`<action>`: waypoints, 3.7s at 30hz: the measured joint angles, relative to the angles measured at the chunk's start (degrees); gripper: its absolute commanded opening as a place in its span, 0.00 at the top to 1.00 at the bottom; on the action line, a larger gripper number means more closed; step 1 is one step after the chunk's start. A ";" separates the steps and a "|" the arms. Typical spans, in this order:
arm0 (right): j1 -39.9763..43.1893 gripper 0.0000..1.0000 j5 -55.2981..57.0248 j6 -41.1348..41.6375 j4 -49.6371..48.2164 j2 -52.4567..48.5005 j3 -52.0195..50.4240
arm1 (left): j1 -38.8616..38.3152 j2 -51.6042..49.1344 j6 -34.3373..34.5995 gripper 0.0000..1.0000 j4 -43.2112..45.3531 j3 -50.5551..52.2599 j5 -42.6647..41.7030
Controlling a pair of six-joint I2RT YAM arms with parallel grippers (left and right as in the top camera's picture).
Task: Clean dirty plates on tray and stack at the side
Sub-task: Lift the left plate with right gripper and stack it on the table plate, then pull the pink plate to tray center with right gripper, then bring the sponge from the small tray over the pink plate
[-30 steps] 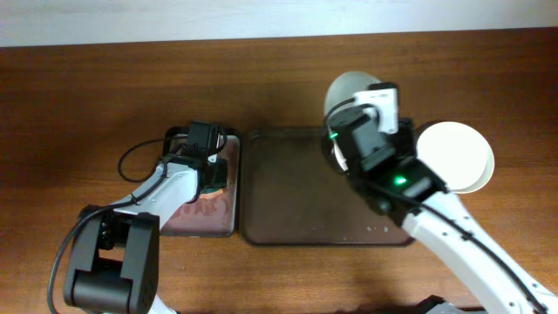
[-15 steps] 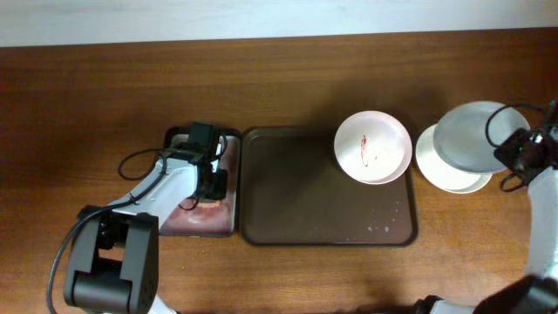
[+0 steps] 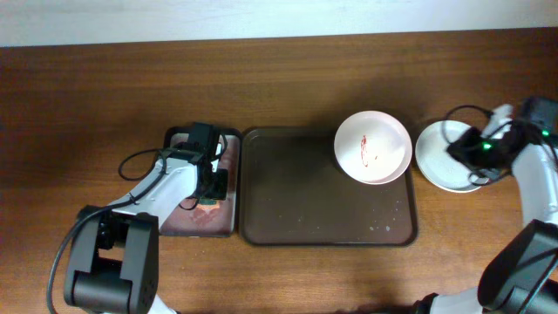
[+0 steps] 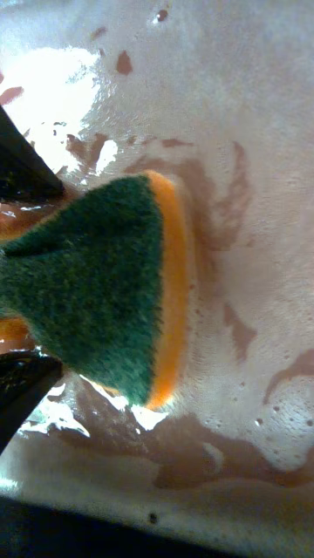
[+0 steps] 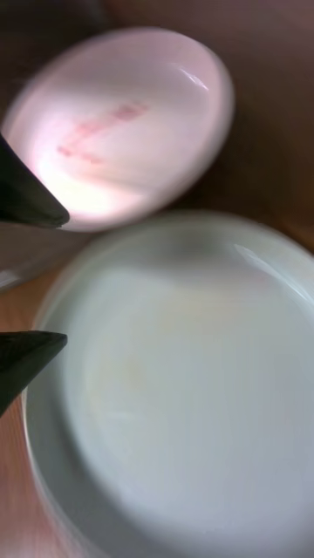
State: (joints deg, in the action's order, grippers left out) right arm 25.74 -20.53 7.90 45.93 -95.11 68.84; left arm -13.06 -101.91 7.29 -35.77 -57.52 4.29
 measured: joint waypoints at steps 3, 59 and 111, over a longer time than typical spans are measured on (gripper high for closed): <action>-6.84 0.60 0.07 -2.43 4.07 0.00 -0.07 | 0.00 0.00 0.04 0.42 1.46 0.02 -0.57; -29.81 0.96 5.05 13.22 -2.34 -15.10 -0.39 | 0.00 0.00 0.66 0.53 1.66 0.02 -1.16; -29.81 0.96 5.05 14.60 -1.14 -15.08 -0.31 | 23.61 16.83 2.08 1.00 6.91 -2.12 -55.60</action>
State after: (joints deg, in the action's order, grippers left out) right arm -4.08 -15.49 22.50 44.80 -110.19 68.53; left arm 10.55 -85.08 9.37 -28.86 -59.64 -51.31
